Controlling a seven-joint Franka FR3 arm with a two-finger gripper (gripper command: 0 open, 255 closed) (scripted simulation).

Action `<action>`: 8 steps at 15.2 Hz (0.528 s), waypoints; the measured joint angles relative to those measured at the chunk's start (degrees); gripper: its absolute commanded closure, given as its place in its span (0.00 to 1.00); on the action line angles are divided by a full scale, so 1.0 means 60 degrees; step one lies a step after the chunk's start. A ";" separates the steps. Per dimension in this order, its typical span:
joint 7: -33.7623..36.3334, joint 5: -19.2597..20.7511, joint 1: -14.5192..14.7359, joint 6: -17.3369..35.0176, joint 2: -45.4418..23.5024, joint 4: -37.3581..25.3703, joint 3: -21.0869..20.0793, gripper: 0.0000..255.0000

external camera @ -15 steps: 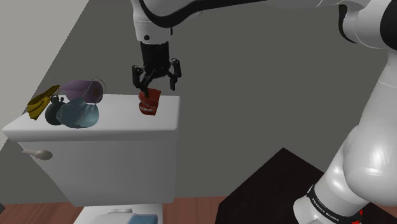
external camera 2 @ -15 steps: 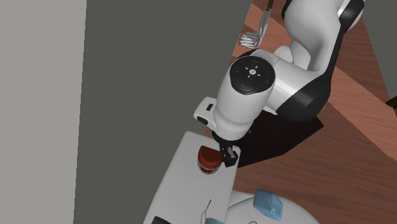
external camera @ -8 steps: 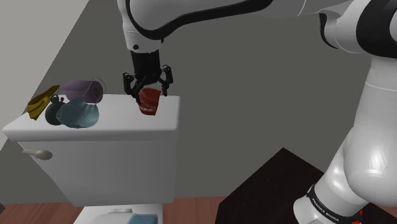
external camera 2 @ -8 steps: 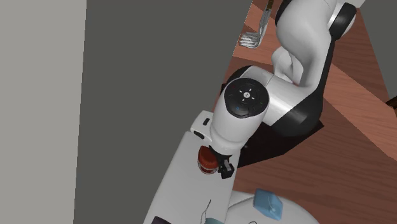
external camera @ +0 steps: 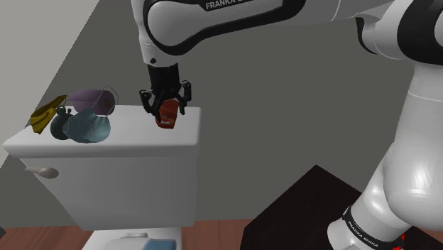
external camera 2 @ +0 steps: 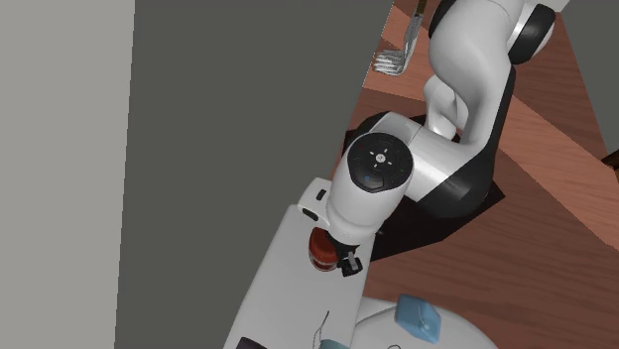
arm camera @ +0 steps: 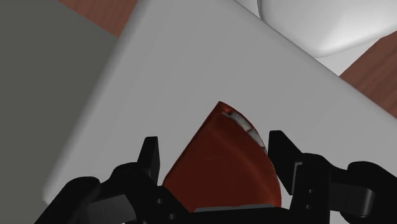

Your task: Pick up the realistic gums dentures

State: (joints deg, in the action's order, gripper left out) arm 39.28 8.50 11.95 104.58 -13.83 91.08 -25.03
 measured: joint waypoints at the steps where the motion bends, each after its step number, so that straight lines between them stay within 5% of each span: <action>1: -0.0002 -0.0002 -0.0001 0.0002 0.0003 0.0004 -0.0001 1.00; 8: -0.0003 -0.0004 0.0009 -0.0131 -0.0004 -0.0121 -0.0004 1.00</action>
State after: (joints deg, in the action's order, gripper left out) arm 39.26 8.48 12.00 103.80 -13.85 90.35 -25.06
